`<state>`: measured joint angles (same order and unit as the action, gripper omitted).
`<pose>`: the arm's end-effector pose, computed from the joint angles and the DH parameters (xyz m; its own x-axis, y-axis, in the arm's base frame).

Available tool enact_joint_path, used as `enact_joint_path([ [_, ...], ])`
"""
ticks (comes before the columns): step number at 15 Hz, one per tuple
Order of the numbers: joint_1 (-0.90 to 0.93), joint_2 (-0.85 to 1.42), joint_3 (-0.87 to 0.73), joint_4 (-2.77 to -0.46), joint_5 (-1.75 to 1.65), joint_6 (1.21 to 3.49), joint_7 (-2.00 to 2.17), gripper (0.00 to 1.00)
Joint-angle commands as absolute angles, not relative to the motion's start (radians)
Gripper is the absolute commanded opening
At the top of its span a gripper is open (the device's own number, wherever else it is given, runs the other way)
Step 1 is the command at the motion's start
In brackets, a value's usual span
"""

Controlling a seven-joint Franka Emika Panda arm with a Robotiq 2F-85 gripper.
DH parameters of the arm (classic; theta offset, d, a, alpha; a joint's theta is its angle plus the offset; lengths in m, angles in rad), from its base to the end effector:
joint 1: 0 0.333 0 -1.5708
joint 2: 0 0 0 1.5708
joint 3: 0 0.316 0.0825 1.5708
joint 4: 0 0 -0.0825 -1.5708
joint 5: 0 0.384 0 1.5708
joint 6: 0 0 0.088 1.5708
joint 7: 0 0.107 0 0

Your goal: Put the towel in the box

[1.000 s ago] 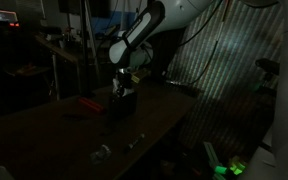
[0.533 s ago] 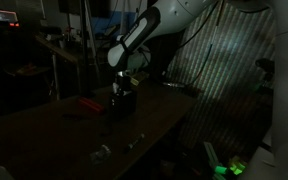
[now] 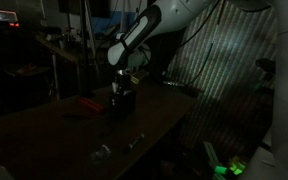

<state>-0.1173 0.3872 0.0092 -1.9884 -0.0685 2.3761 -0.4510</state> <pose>0.6058 -0.0667 0.2680 0.9243 0.3812 -0.0196 0.3817 -0.9234 0.0394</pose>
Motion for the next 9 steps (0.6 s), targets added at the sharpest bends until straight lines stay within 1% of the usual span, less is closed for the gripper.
enact_joint_path([
  [1,-0.107,0.323,0.003,-2.011,-0.099,2.358,-0.431,0.0],
  [9,-0.096,0.222,0.0,-2.069,-0.115,2.371,-0.404,0.0],
])
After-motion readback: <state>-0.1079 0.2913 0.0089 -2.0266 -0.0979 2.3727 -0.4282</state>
